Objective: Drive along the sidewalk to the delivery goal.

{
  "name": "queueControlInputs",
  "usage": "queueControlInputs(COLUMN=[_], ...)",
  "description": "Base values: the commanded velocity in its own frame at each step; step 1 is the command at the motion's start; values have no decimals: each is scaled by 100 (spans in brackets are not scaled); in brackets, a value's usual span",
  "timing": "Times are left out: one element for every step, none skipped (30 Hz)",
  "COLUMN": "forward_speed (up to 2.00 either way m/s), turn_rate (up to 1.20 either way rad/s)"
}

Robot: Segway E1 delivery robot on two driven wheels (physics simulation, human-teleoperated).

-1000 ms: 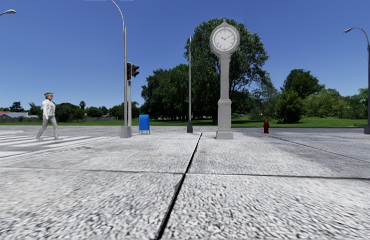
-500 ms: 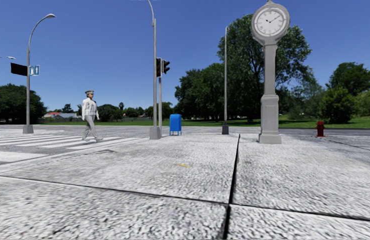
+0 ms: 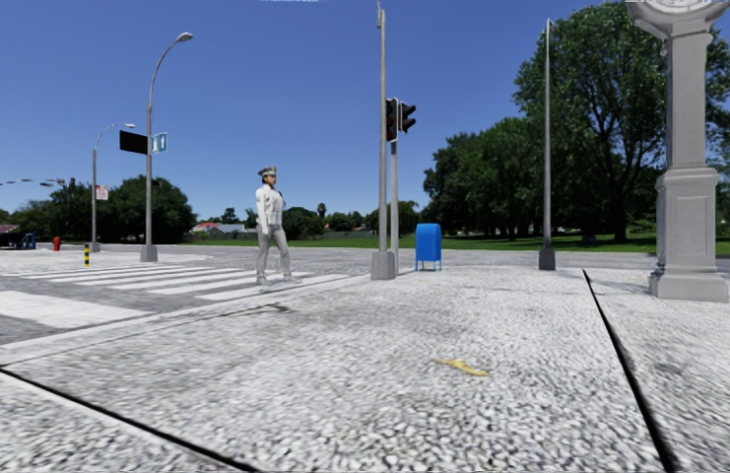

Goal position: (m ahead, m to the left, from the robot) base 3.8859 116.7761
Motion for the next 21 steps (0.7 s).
queueControlInputs(forward_speed=[200,200,200,200,200,200,200,200,200,200,200,200,200,200,200,200,200,200,200,200,200], turn_rate=[52,52,52,51,51,50,50,49,47,46,46,45,44,40,40,28,11,0,0,0,0])
